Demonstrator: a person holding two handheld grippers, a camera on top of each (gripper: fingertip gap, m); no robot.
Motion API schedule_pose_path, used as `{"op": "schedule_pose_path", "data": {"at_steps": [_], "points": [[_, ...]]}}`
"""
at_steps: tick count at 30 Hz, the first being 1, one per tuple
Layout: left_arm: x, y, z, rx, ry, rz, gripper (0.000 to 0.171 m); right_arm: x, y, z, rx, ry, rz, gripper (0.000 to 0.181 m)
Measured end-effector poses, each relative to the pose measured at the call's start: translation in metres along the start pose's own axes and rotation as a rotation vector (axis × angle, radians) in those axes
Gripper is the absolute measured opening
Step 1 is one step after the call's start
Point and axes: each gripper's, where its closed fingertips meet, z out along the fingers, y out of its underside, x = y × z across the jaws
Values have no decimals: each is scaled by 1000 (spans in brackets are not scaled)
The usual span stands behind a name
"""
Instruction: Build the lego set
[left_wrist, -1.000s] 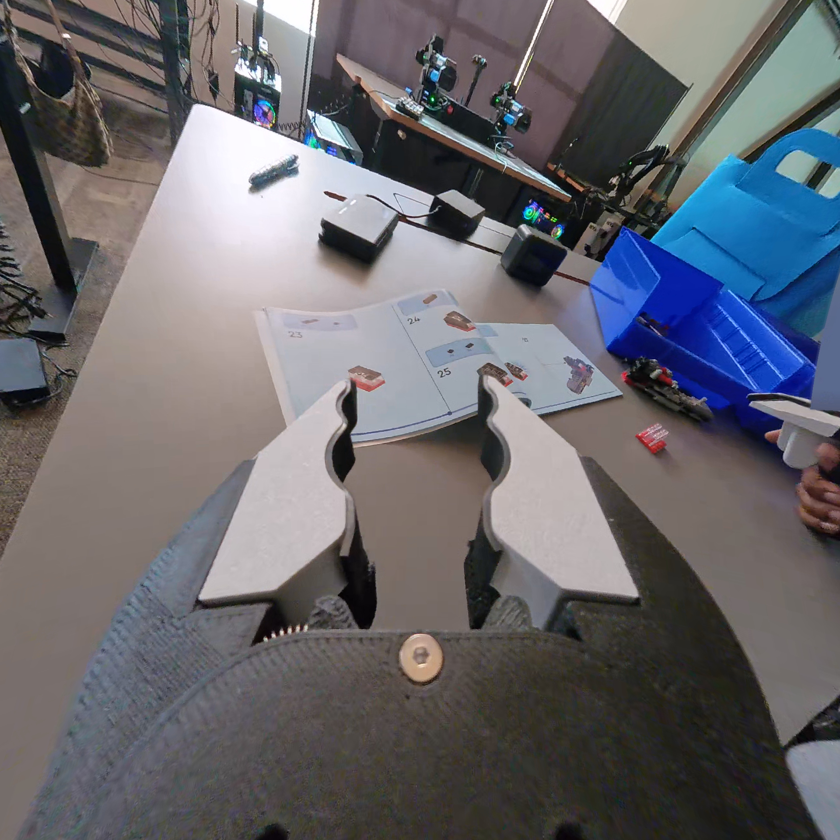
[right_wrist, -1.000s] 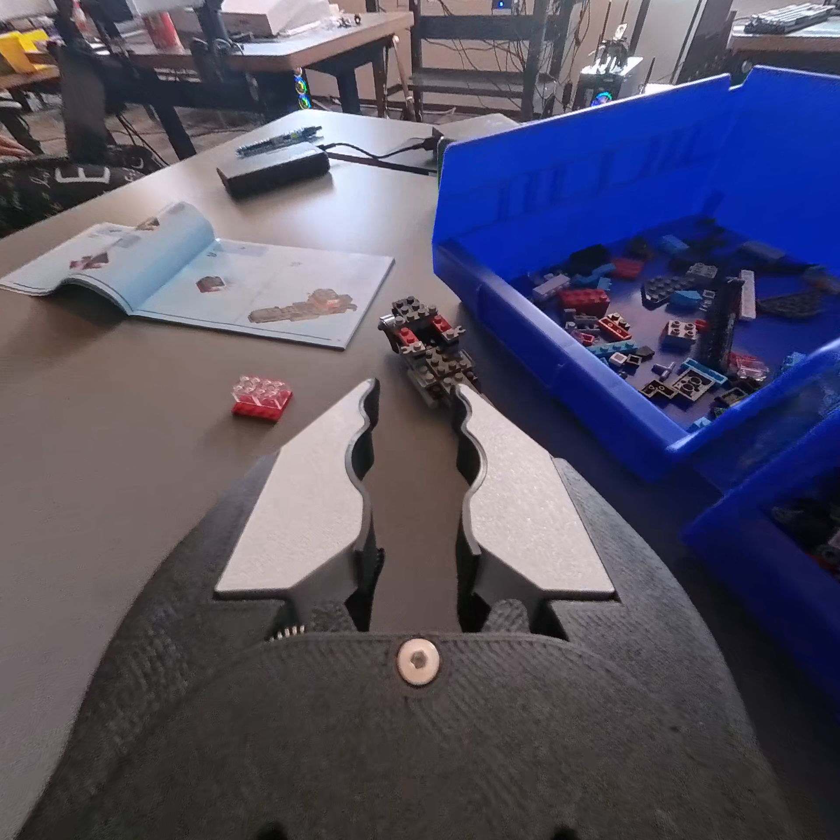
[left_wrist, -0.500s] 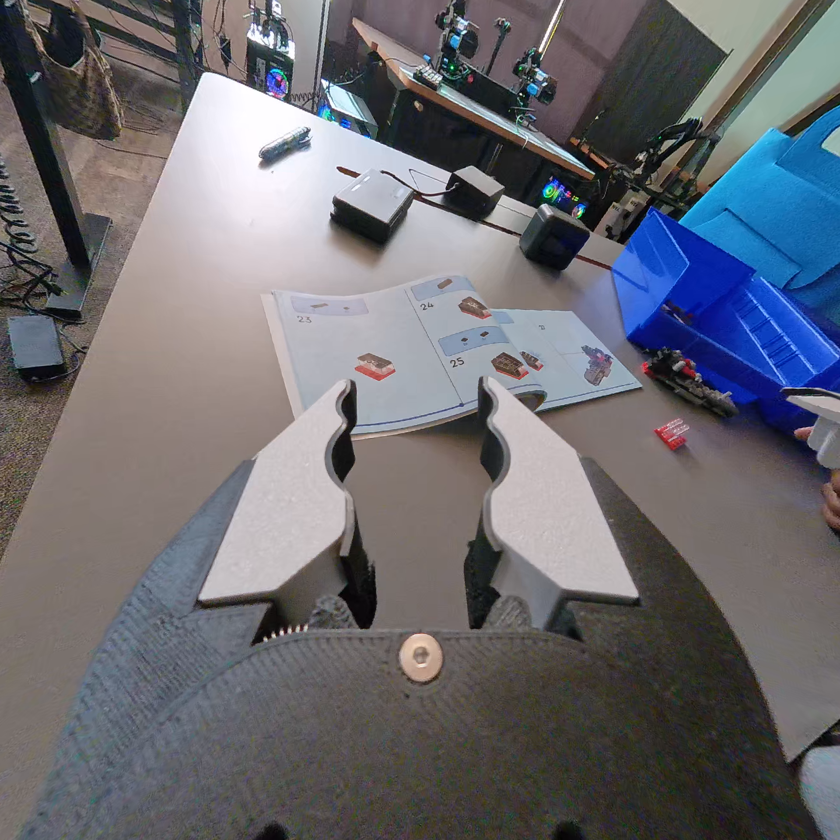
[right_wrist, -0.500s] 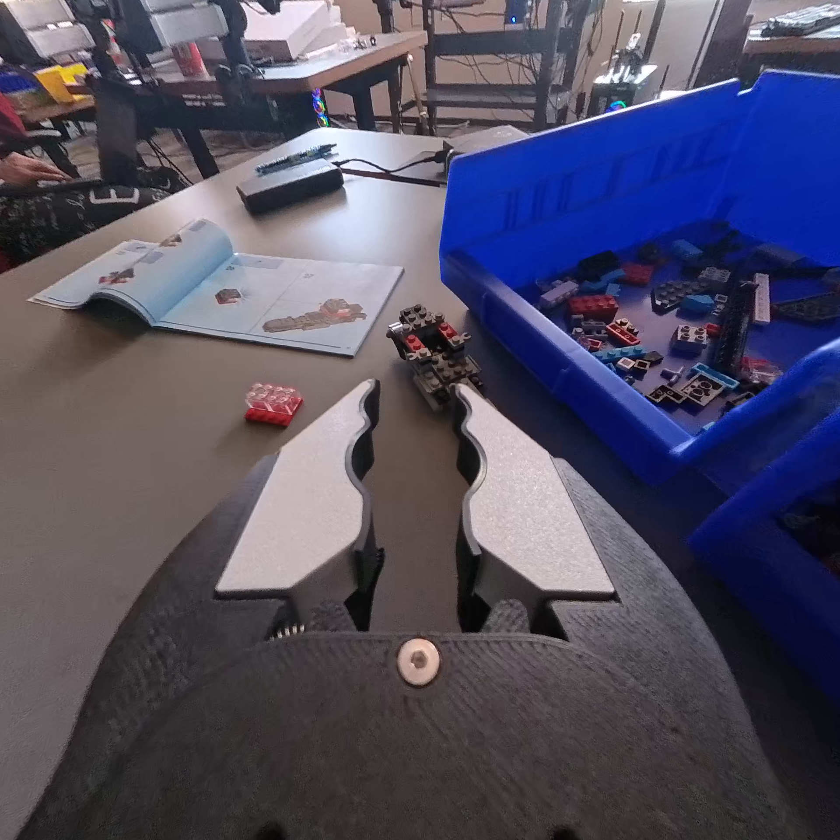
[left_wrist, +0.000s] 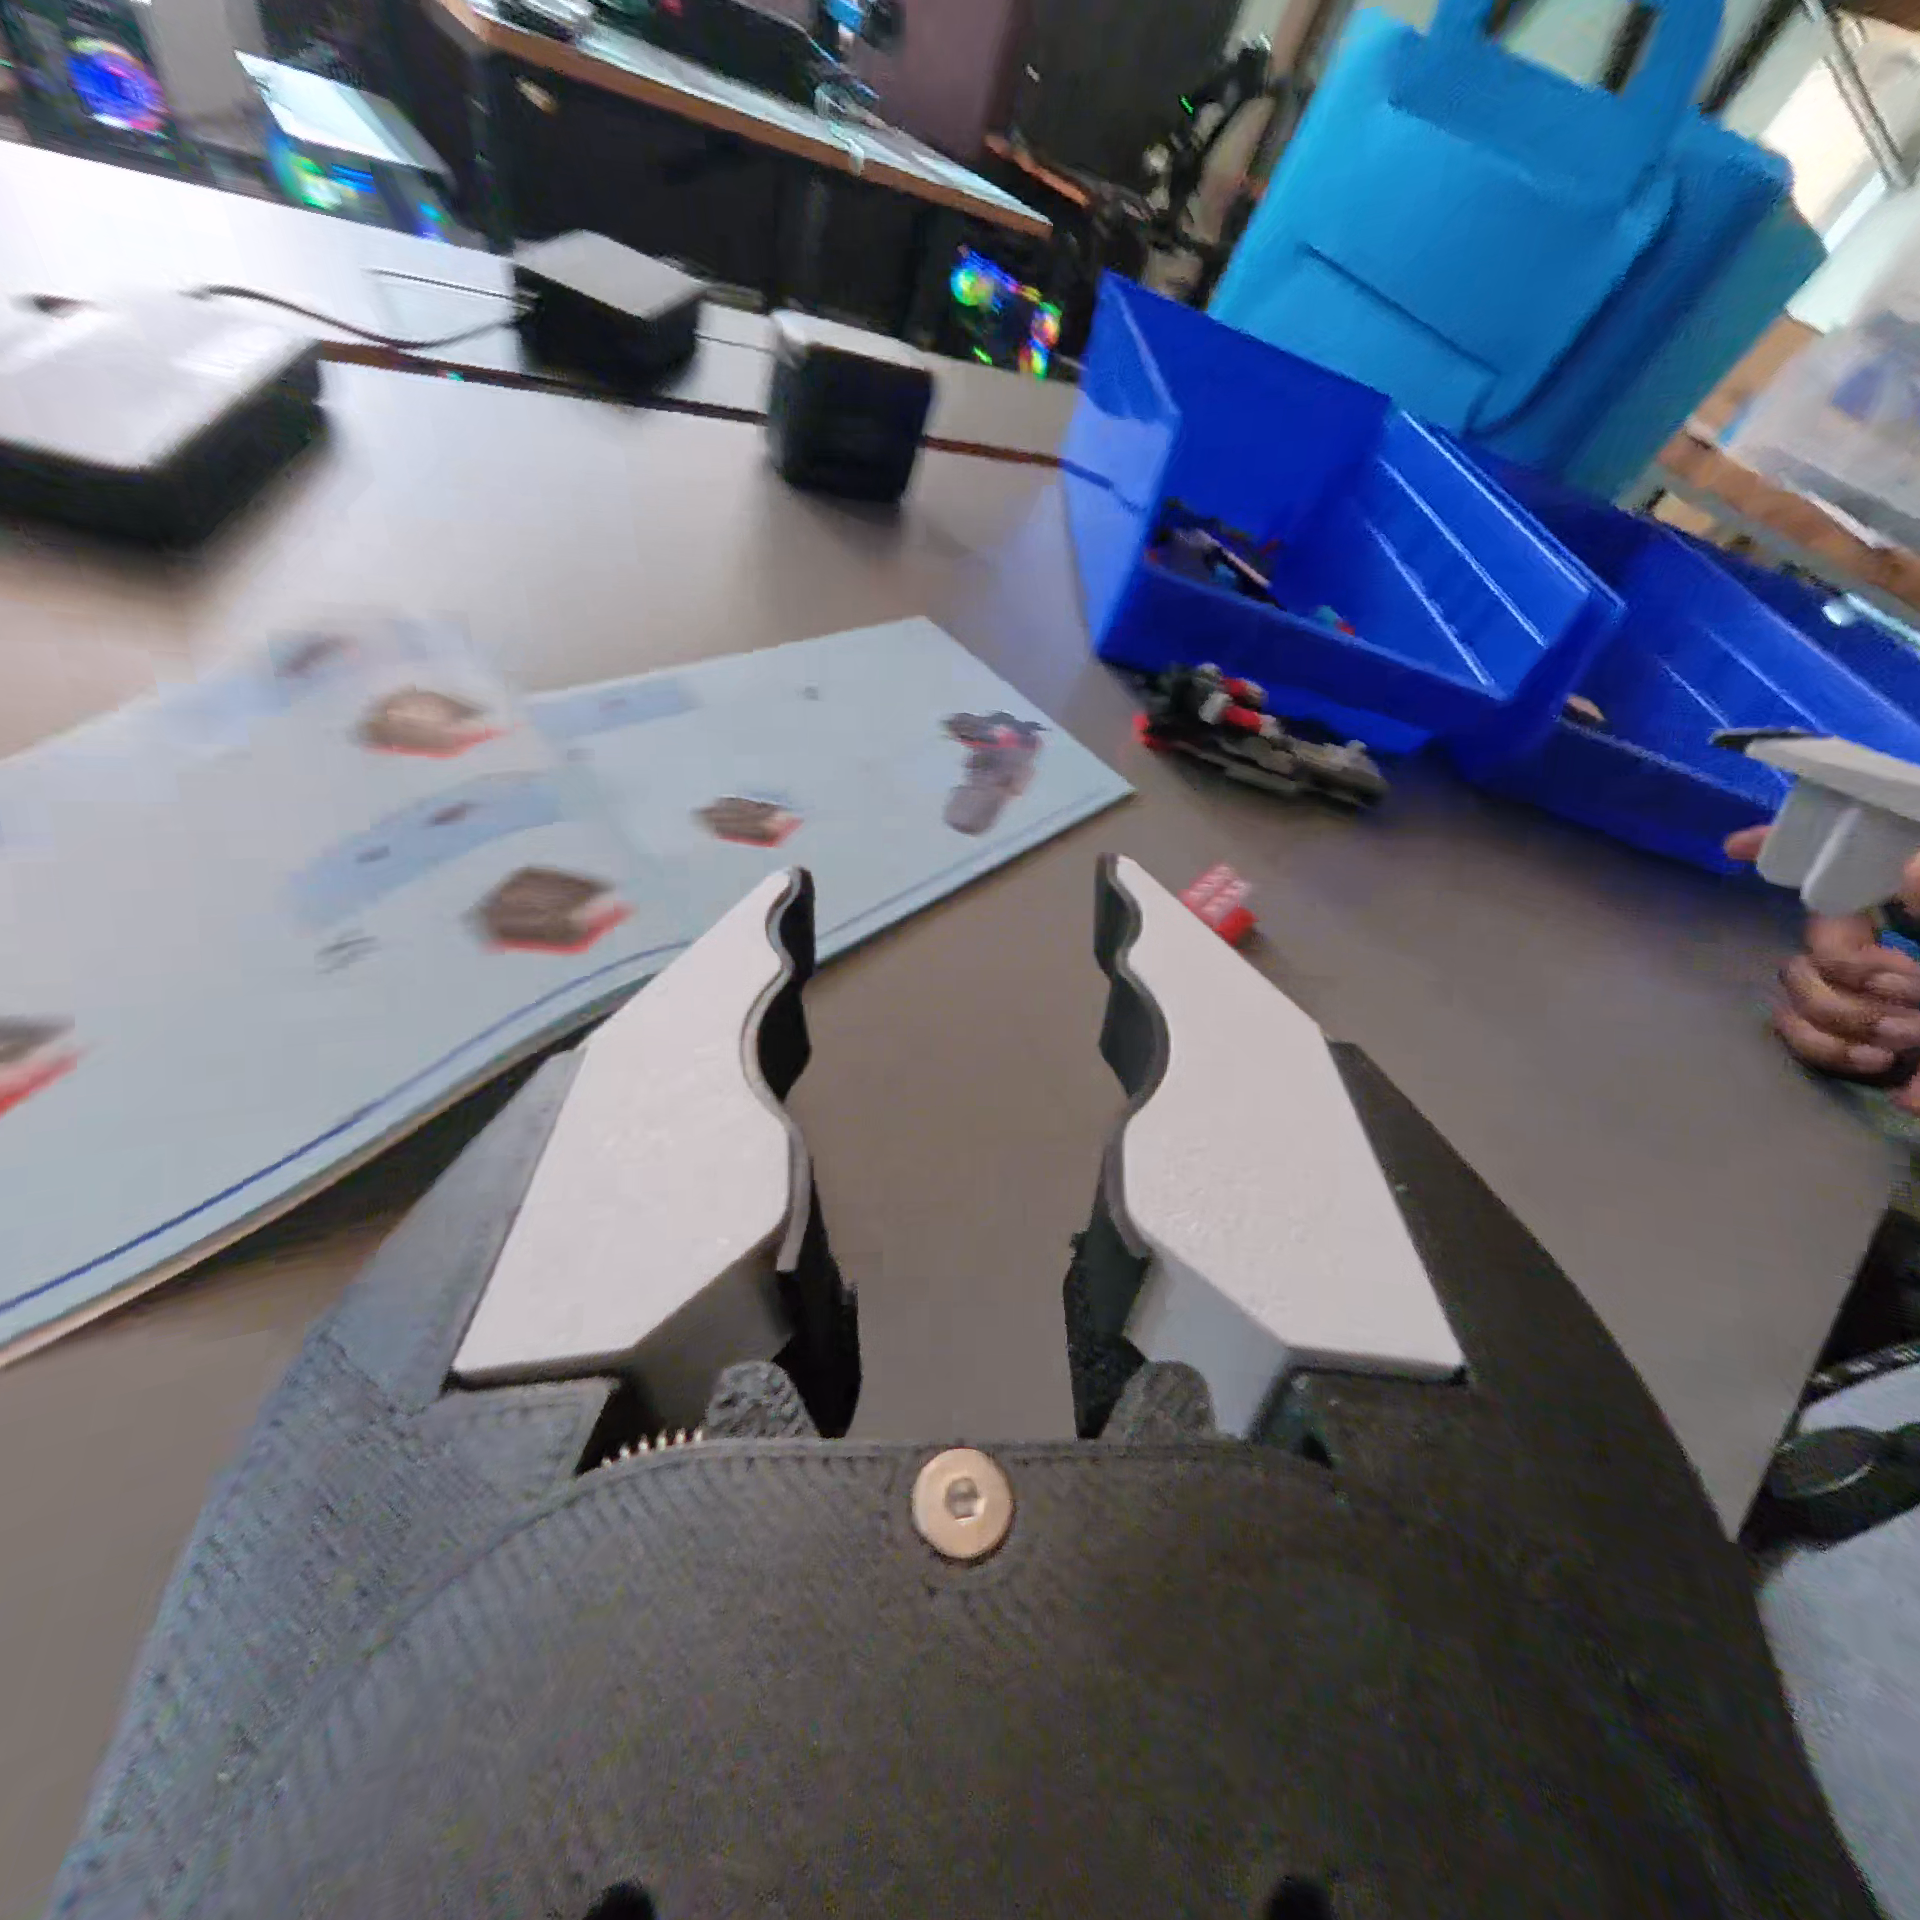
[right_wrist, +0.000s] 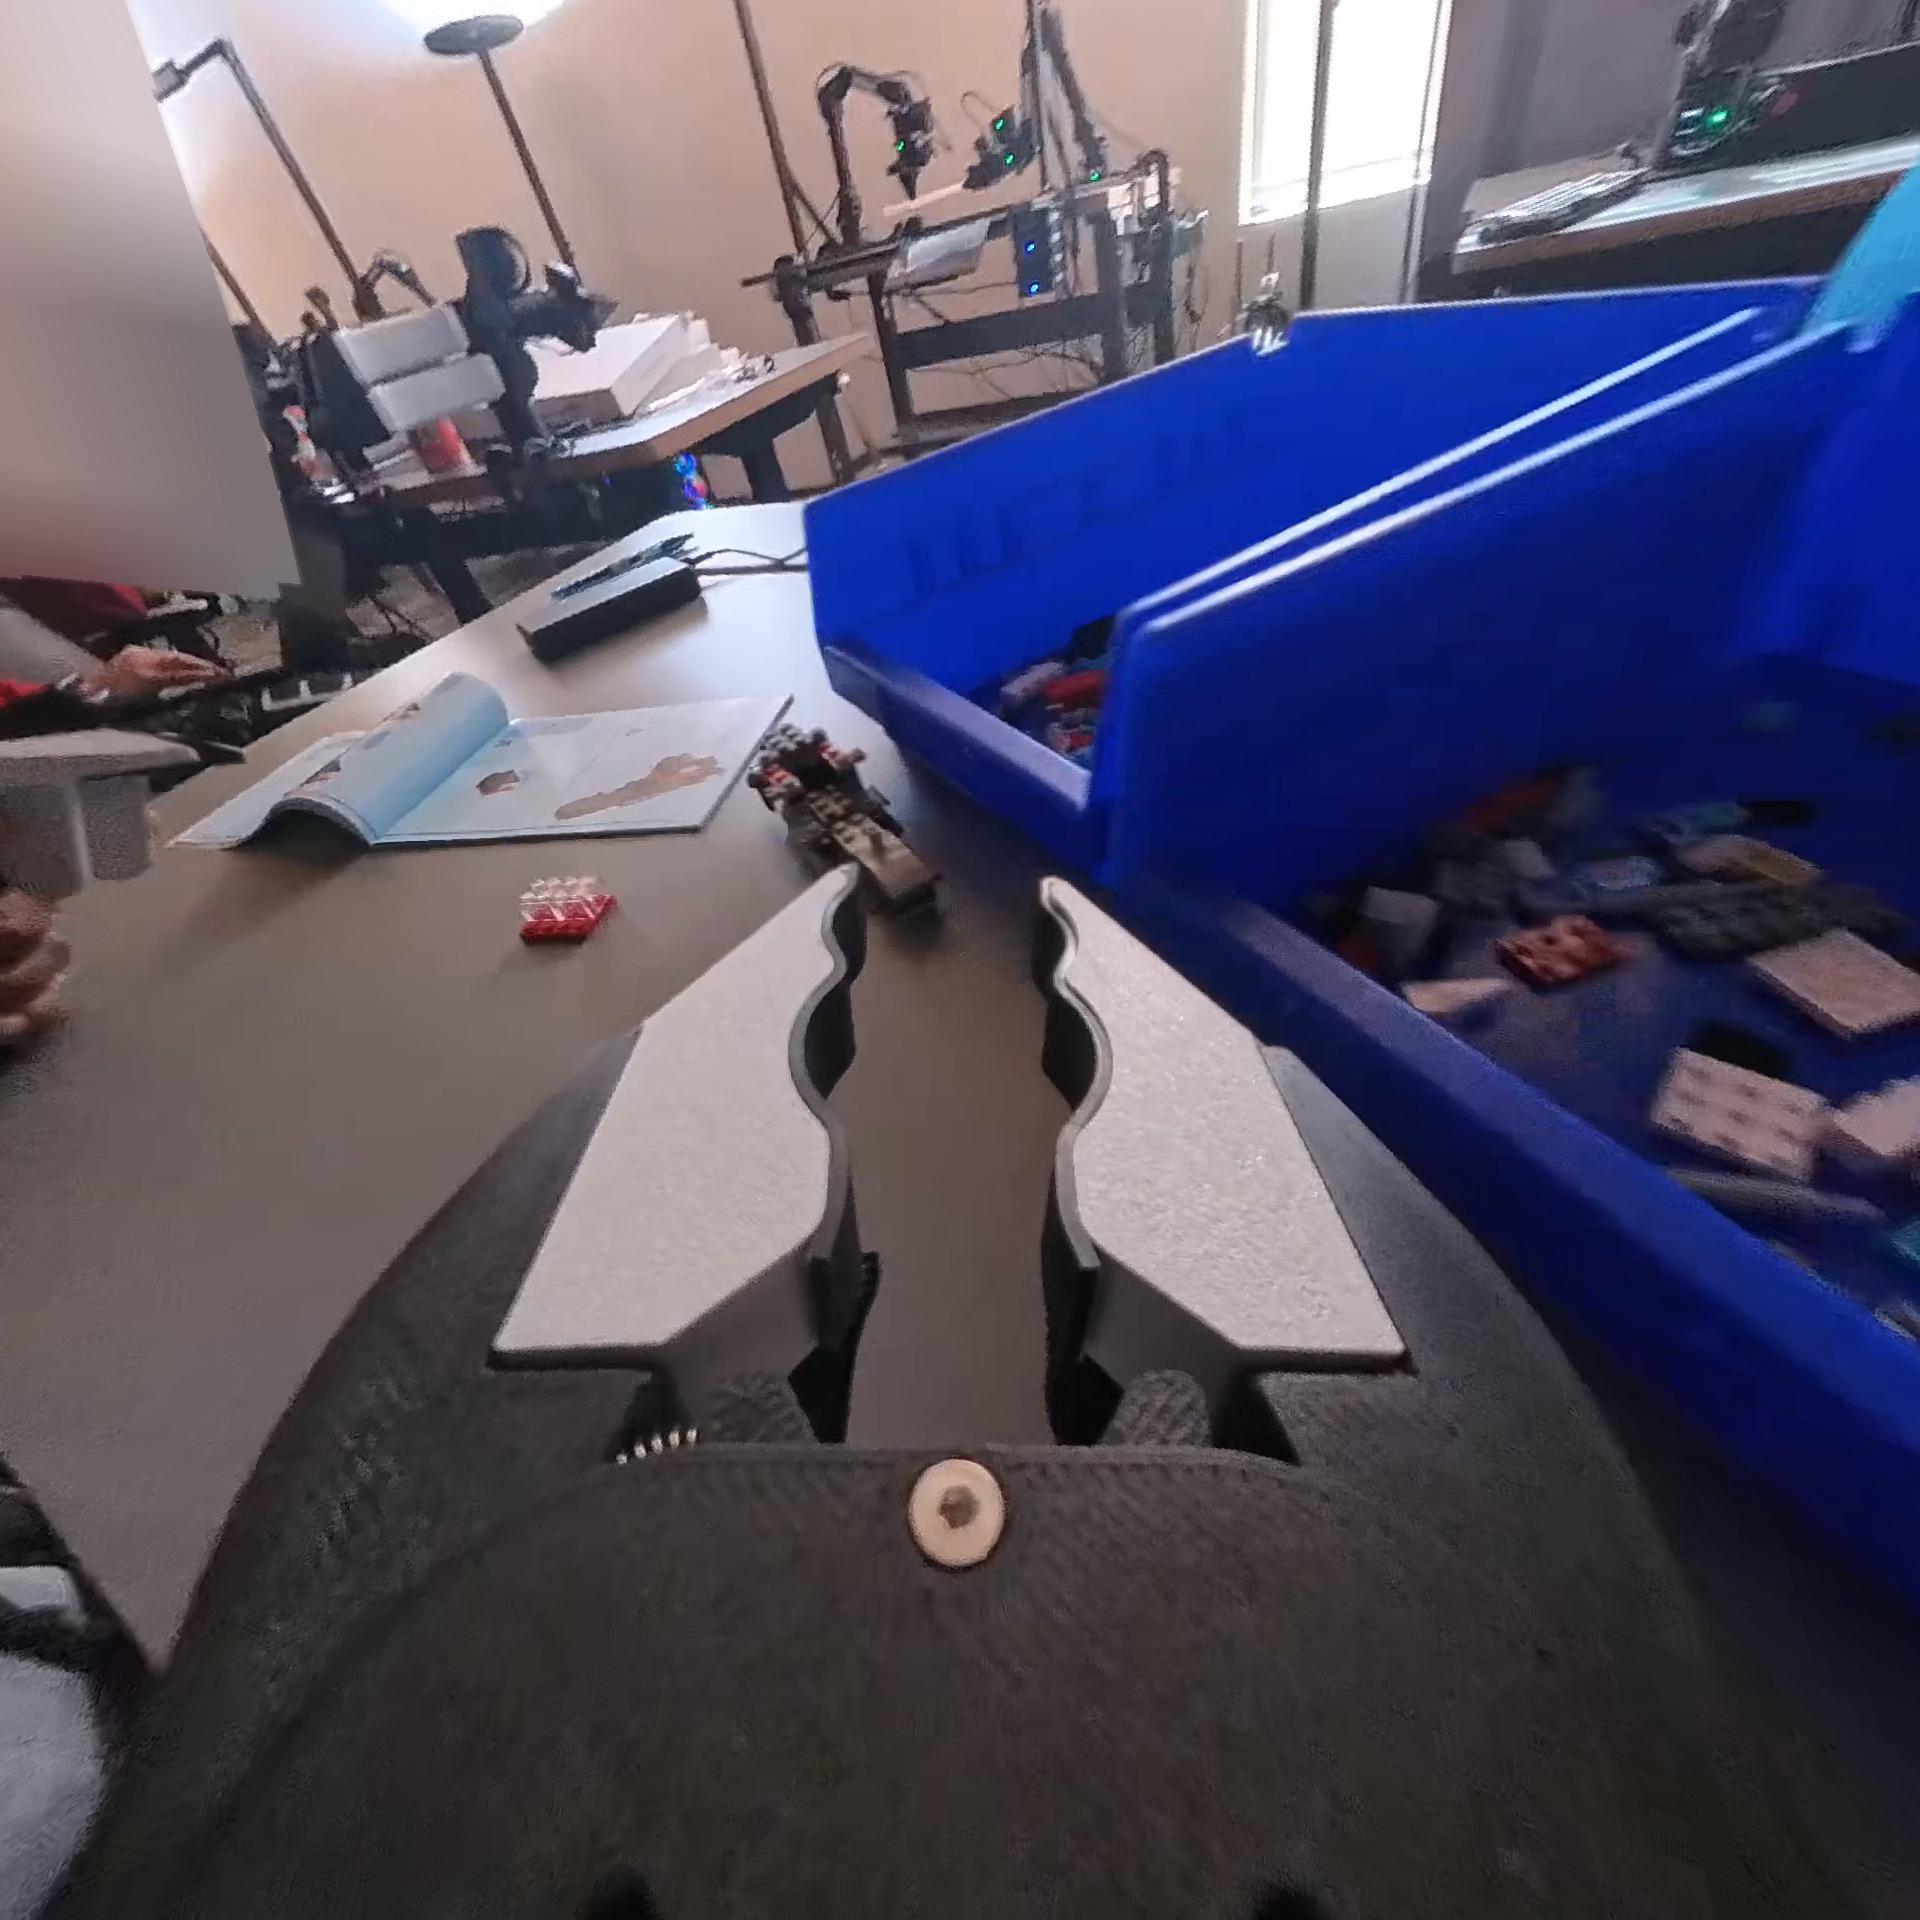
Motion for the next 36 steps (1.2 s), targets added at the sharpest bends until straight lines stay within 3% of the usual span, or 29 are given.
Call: {"op": "schedule_pose_path", "data": {"at_steps": [7,14,18,22,36], "points": [[102,3,70,-48,141,76,55,40,-4,-53,23,-25,10,31],[160,23,117,-110,166,69,53,74,-10,-78,39,-90,56,28],[170,44,131,-168,128,91,52,82,-12,-83,51,-119,104,28],[170,46,135,-185,101,130,52,88,-13,-84,58,-139,177,28],[165,55,140,-254,105,87,49,87,-10,-82,39,-148,186,28]]}}
